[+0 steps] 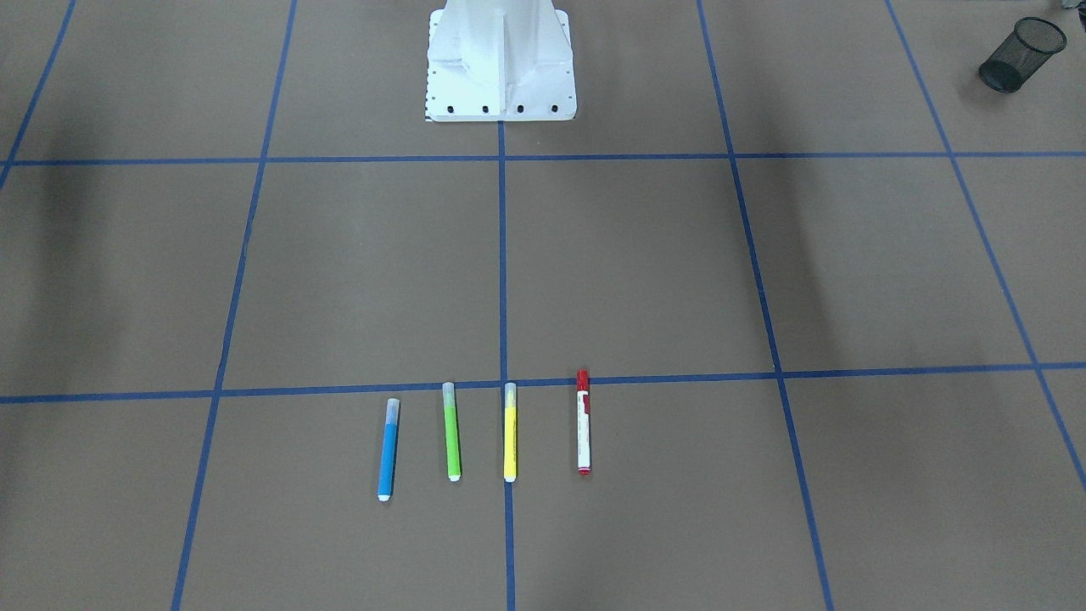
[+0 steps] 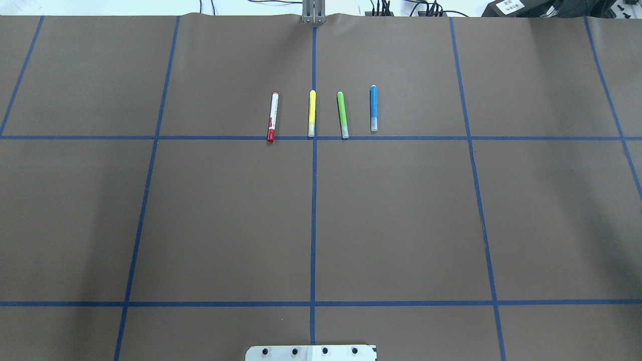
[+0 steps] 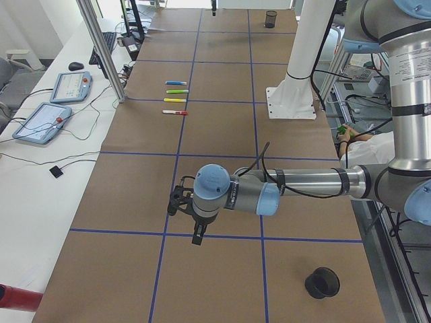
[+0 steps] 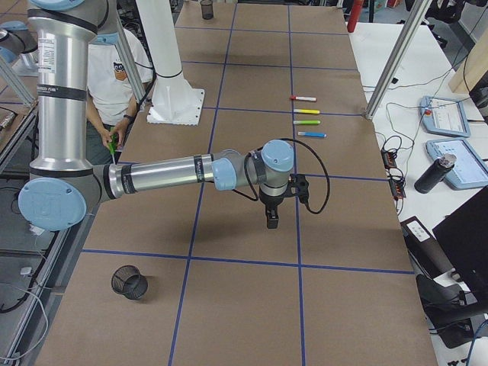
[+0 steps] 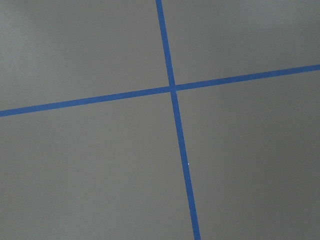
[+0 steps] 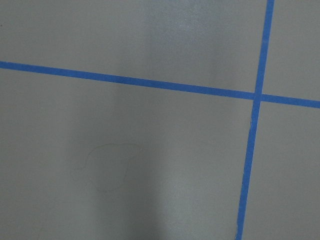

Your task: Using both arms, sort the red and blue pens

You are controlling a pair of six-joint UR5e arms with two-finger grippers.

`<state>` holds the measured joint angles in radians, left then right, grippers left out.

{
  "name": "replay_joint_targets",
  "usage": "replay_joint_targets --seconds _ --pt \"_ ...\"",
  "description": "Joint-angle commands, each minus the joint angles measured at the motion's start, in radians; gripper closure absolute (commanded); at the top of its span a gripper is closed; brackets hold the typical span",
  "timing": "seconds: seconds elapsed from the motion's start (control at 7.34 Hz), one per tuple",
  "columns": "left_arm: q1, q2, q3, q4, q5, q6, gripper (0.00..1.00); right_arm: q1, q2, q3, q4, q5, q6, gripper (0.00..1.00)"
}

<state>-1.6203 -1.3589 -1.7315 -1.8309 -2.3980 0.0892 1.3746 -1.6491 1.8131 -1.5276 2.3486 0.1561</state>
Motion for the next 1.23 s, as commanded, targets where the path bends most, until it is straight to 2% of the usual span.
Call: replay_joint_targets --seconds 0.0,0.41,0.68,1.09 --pt "0.007 0.024 0.006 -0.083 -0.001 -0.005 0.00 0.000 -0.006 -0.004 0.026 0.011 -0.009 0.00" --pt "0.043 0.015 0.015 -0.087 -0.001 -0.110 0.00 -0.029 -0.014 -0.078 0.156 0.012 0.002 0.00" --pt "0.110 0.003 0.010 -0.122 -0.004 -0.215 0.00 -0.089 -0.014 -0.084 0.240 0.014 0.008 0.00" --pt "0.273 -0.133 0.009 -0.126 0.005 -0.359 0.00 -0.097 -0.006 -0.086 0.257 0.011 0.037 0.00"
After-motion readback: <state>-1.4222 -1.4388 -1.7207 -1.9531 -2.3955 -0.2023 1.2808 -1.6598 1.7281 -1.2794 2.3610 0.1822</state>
